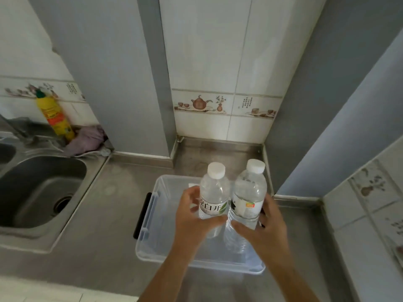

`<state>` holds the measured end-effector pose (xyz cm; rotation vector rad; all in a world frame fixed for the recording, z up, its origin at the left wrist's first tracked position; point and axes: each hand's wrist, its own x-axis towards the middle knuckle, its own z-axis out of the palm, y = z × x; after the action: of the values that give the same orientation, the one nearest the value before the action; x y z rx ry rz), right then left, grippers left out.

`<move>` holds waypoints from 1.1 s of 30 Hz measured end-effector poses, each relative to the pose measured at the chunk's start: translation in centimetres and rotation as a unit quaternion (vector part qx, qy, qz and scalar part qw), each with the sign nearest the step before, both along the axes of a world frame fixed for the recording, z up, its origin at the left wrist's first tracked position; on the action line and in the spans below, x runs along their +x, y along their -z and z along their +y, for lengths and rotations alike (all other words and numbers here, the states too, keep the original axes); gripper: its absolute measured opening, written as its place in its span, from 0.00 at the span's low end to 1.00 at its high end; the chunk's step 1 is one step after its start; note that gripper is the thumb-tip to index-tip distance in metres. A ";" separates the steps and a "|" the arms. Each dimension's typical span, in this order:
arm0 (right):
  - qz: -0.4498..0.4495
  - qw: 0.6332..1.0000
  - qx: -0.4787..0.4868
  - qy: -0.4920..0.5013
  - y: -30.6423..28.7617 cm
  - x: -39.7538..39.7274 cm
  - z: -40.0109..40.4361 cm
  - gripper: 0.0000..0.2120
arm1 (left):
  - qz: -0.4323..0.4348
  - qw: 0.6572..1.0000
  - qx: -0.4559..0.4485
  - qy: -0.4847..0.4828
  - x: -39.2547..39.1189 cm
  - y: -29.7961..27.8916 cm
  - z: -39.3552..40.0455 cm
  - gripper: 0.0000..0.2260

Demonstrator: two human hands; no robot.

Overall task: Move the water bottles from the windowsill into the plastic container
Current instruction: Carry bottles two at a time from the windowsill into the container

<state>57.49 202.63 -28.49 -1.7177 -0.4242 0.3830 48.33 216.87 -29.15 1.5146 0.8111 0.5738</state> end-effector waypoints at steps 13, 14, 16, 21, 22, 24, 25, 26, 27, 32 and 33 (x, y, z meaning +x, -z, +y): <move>-0.139 0.981 -0.115 0.064 3.1 -0.9 0.7 0.40 | 0.050 0.998 0.032 0.027 0.5 5.2 0.4 0.32; -0.153 0.977 -0.130 0.073 3.4 -0.9 0.7 0.40 | 0.049 0.998 0.036 0.026 0.6 5.4 0.4 0.32; -0.166 0.969 -0.159 0.086 4.3 -0.7 0.7 0.41 | 0.044 0.997 0.050 0.027 0.7 5.8 0.4 0.32; -0.165 0.958 -0.209 0.102 5.5 -0.4 0.6 0.41 | 0.064 0.994 0.076 0.050 1.1 7.1 0.5 0.32; -0.166 0.957 -0.211 0.105 5.4 -0.4 0.7 0.41 | 0.070 0.993 0.080 0.057 1.2 7.3 0.5 0.32; -0.165 0.956 -0.215 0.114 5.1 -0.6 0.8 0.40 | 0.079 0.990 0.097 0.069 1.3 7.5 0.5 0.32; -0.169 0.954 -0.218 0.117 4.9 -0.7 0.9 0.39 | 0.082 0.988 0.107 0.074 1.3 7.5 0.4 0.32; -0.178 0.950 -0.226 0.118 4.8 -0.7 1.0 0.40 | 0.086 0.987 0.115 0.077 1.3 7.5 0.4 0.31; -0.190 0.946 -0.236 0.114 4.7 -0.8 1.1 0.41 | 0.089 0.985 0.122 0.080 1.2 7.4 0.4 0.31; -0.275 0.912 -0.291 0.085 5.1 -0.6 1.3 0.43 | 0.114 0.980 0.131 0.101 0.8 6.6 0.7 0.33; -0.280 0.908 -0.298 0.089 4.9 -0.7 1.4 0.43 | 0.119 0.979 0.128 0.106 0.8 6.5 0.8 0.34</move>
<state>56.79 204.06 -33.42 -2.4526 -0.5960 -0.1533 49.10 217.65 -35.64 1.9067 0.7634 0.3513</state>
